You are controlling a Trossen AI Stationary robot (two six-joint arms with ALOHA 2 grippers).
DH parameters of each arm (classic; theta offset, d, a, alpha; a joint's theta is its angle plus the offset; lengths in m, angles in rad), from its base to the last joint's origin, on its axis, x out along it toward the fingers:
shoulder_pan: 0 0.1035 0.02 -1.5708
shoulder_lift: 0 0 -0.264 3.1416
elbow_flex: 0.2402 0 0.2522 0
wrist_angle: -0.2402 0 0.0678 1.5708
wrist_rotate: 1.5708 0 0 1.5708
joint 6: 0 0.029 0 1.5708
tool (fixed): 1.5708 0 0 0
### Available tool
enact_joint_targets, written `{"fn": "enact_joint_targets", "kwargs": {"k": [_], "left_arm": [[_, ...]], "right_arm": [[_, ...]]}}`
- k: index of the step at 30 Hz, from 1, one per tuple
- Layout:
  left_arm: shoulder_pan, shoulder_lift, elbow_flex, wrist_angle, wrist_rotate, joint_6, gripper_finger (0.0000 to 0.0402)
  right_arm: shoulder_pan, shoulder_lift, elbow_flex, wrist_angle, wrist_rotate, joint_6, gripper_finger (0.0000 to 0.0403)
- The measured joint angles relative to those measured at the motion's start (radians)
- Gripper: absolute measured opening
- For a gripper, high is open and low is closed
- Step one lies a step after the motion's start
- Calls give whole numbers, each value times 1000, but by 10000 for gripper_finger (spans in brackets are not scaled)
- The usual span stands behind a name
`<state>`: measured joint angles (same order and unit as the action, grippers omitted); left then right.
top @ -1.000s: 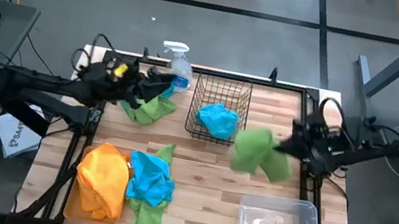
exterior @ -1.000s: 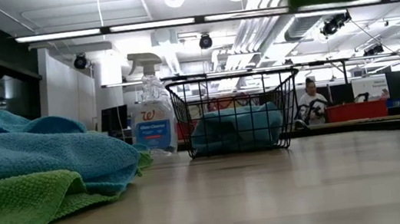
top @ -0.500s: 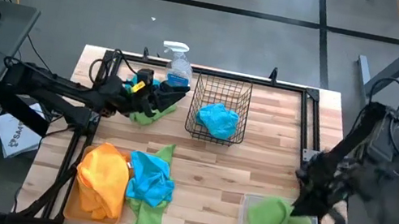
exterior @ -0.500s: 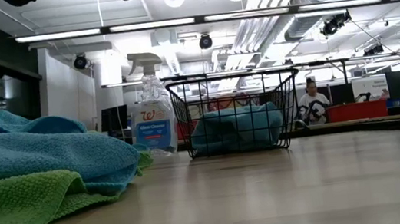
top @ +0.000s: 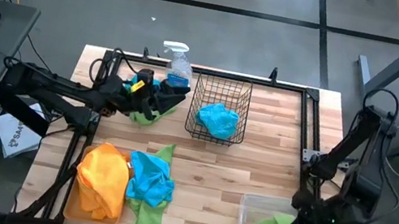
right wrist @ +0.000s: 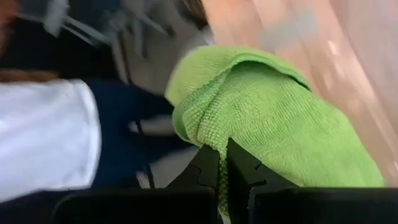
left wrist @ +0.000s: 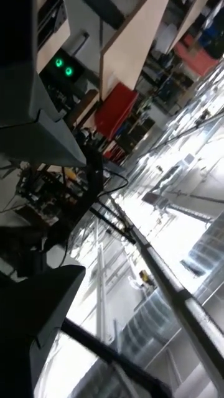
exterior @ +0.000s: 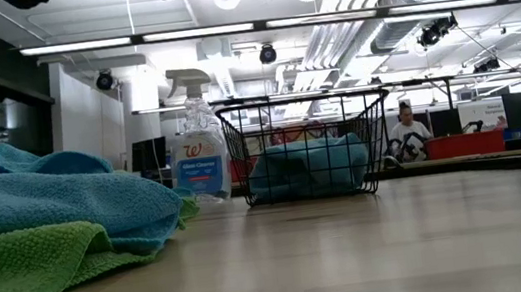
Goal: Sort microfiber towel by color & place in baskets
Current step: Put the top right green towel into the transparent bin, then put the top green towel into the transparent bin
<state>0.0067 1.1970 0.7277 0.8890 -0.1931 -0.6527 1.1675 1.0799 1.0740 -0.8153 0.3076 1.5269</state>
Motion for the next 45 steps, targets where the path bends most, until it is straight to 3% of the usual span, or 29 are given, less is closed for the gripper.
{"fn": "enact_joint_targets", "kwargs": {"k": [3,7,16,22,30,34,45], "left_arm": [[16,0,0,0,44,-22,262],[33,0,0,-1,75,-24,262],[75,0,0,-1,111,-24,262],[94,0,0,-2,129,-24,262],[99,0,0,-1,160,-20,262],[99,0,0,-1,160,8,262],[99,0,0,-2,168,9,262]], "right_arm": [[0,43,0,-49,-129,88,0],[0,92,0,-56,-215,152,0],[-33,142,0,-132,-218,275,0],[-83,142,0,-135,-186,263,0],[-139,142,0,-159,-241,245,5],[-173,142,0,-190,-265,221,52],[-256,137,38,-182,-391,45,275]]}}
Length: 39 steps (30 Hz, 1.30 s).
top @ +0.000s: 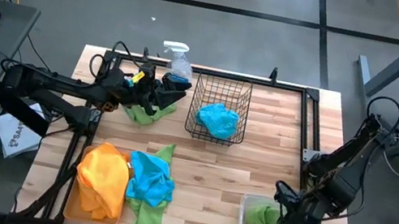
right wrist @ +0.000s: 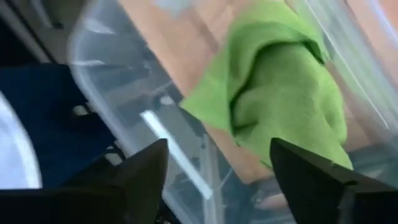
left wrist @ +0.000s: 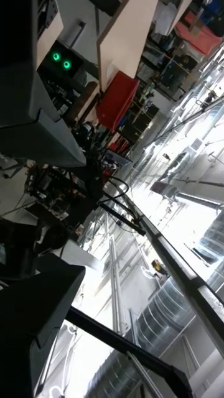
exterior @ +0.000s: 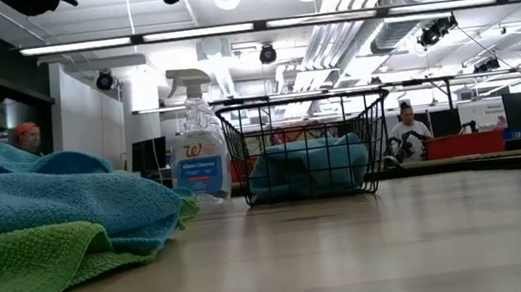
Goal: Sort microfiber towel by color & place in baskets
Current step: Put the top green towel into the transparent bin
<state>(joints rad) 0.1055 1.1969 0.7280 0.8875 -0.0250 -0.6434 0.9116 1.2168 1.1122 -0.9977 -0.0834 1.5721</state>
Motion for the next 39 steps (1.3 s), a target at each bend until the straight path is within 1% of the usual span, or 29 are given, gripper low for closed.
{"fn": "enact_joint_targets", "kwargs": {"k": [3,5,9,11,13,15,17,19,21,23,25,26,28,30,34,39], "left_arm": [[0,0,0,0,0,1,262],[5,0,0,0,12,1,262],[24,0,0,0,57,-10,262],[30,-1,0,-9,75,-9,262],[41,-19,1,-78,100,-9,262],[55,-54,26,-273,117,-9,262],[72,-90,85,-579,111,12,262],[84,-105,170,-885,87,61,262],[92,-103,261,-1174,35,113,262],[99,-85,339,-1425,-30,157,262],[114,-64,383,-1629,-82,174,262],[123,-58,388,-1700,-99,175,262],[151,-51,378,-1806,-119,173,262],[179,-50,347,-1860,-126,158,262],[243,-48,247,-1867,-129,123,262],[348,-26,143,-1872,-184,49,262]], "right_arm": [[-27,-11,40,-10,9,-46,304],[-45,-16,65,-27,47,-65,311],[-84,-19,115,-75,191,-121,313],[-111,-19,131,-128,263,-139,314],[-149,-19,146,-179,327,-148,314],[-192,-19,158,-247,380,-152,314],[-239,-19,167,-315,415,-154,314],[-292,-23,170,-372,443,-158,314],[-350,-32,169,-417,462,-160,314],[-416,-38,168,-467,481,-174,314],[-486,-44,168,-496,494,-208,314],[-523,-49,168,-505,498,-230,314],[-600,-63,168,-511,505,-283,314],[-682,-78,168,-511,517,-340,314],[-843,-112,167,-510,532,-464,314],[-1055,-159,166,-478,543,-672,314]]}}
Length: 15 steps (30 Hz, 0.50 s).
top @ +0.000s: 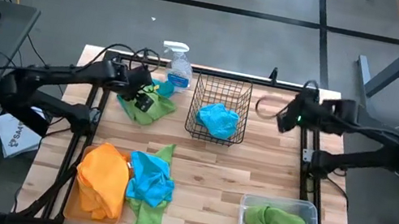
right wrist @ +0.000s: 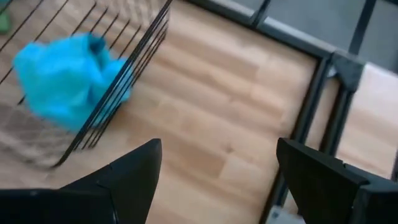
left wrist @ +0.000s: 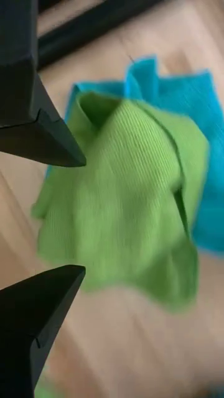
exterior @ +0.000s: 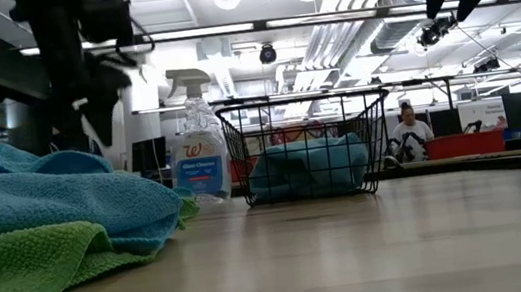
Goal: Sort microfiber towel by color & place in baskets
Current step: Put the top green towel into the transparent bin
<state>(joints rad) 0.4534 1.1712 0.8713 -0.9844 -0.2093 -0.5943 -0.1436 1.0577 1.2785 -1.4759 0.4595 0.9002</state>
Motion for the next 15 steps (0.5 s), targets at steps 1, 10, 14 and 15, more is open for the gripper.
{"fn": "enact_joint_targets", "kwargs": {"k": [1,10,14,15], "left_arm": [[24,12,-7,-2,-2,-4,262],[164,219,66,19,-20,54,262],[200,301,85,17,-21,47,262],[206,315,86,17,-21,43,262]], "right_arm": [[-45,-9,0,19,0,-48,314],[-390,-13,0,354,-243,-480,314],[-453,14,0,459,-348,-564,314],[-462,20,0,474,-368,-569,314]]}}
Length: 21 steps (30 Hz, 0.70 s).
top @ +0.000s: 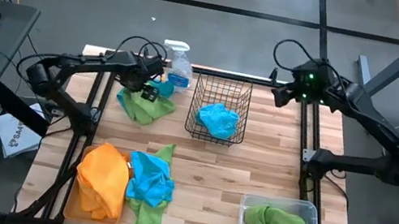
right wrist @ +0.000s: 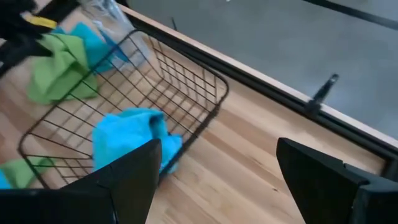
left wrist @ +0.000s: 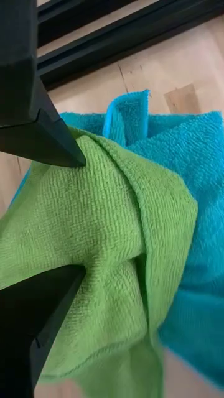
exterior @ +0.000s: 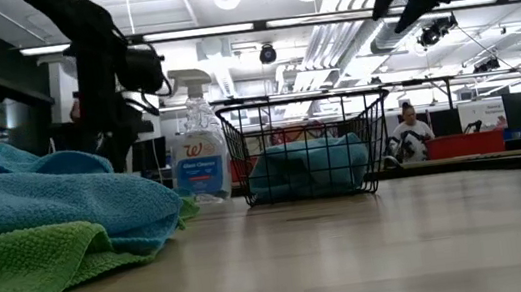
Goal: Sort microfiber towel by color & place in baskets
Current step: Put the top green towel into the transparent bin
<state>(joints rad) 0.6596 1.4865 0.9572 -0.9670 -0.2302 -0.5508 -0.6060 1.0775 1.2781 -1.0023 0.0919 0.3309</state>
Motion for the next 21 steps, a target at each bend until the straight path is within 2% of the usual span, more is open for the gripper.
{"fn": "enact_joint_targets", "kwargs": {"k": [3,7,10,14,15,21], "left_arm": [[9,32,0,1,-1,-9,262],[8,57,0,8,-9,73,251],[7,57,0,9,-27,120,193],[7,32,0,24,-45,189,37],[7,24,0,32,-45,204,20],[7,-78,0,28,-6,274,3]], "right_arm": [[-10,17,0,22,-39,-3,314],[-10,22,0,38,-47,-16,314],[-10,22,0,51,-48,-2,314],[-10,22,0,90,-48,32,314],[-10,22,0,99,-48,48,314],[-9,22,0,140,-48,120,314]]}}
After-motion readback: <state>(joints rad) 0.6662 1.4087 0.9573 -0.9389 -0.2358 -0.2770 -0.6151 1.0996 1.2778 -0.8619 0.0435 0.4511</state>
